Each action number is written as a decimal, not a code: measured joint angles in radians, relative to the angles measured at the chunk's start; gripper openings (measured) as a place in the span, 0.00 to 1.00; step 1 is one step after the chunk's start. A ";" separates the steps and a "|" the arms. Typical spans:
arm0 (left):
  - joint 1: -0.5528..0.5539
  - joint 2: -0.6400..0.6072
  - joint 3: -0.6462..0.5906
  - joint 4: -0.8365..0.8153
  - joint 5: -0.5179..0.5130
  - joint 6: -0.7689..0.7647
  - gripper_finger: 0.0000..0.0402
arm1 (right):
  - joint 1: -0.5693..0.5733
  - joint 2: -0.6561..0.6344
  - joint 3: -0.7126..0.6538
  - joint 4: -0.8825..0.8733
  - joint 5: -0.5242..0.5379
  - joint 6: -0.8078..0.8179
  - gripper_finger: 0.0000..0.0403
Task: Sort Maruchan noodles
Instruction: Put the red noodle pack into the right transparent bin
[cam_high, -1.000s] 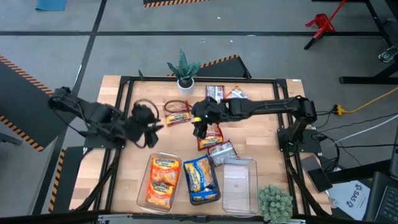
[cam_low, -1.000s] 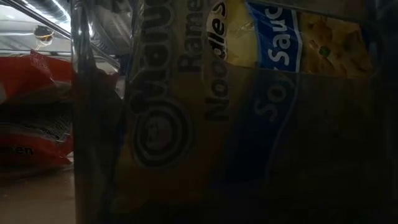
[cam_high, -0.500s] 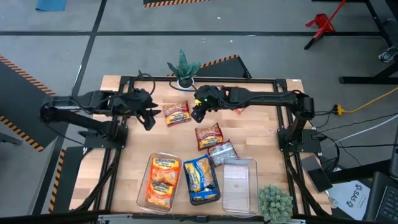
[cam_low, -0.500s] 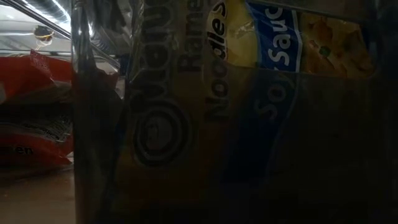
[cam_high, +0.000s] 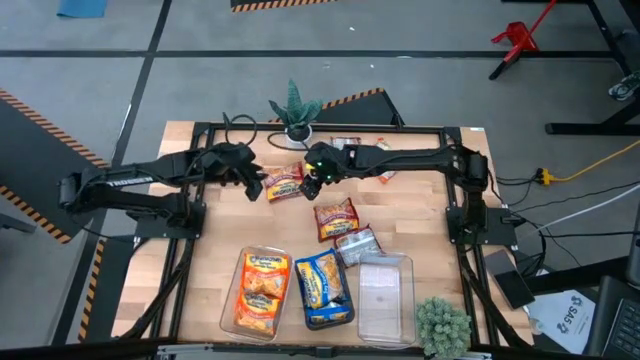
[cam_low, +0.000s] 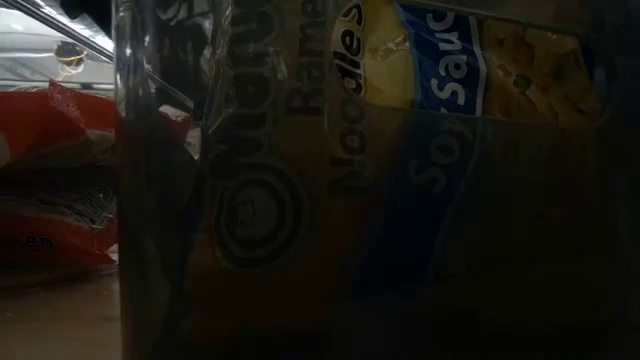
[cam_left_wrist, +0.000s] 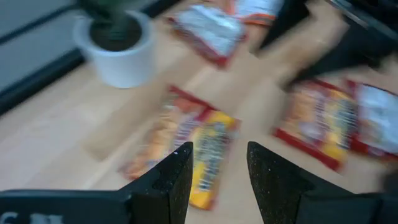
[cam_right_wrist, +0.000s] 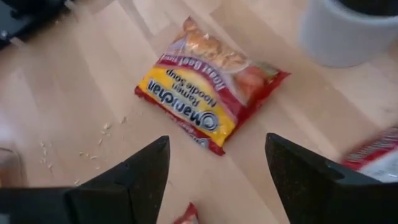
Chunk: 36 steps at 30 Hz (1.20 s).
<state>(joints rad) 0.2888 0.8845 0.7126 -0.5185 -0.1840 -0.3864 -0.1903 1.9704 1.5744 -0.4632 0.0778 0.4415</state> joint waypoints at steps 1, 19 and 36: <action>0.008 0.000 -0.005 -0.004 -0.030 -0.002 0.36 | -0.003 0.012 0.000 0.011 -0.007 0.000 0.64; 0.050 0.020 -0.009 0.041 -0.140 -0.200 0.36 | -0.181 0.071 0.000 0.128 -0.184 0.026 0.71; 0.304 0.230 -0.009 0.125 0.376 -0.029 0.51 | -0.183 0.129 0.001 0.236 -0.261 0.026 0.71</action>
<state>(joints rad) 0.5924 1.1143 0.7036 -0.3939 0.1925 -0.4157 -0.3729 2.0993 1.5757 -0.2272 -0.1828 0.4679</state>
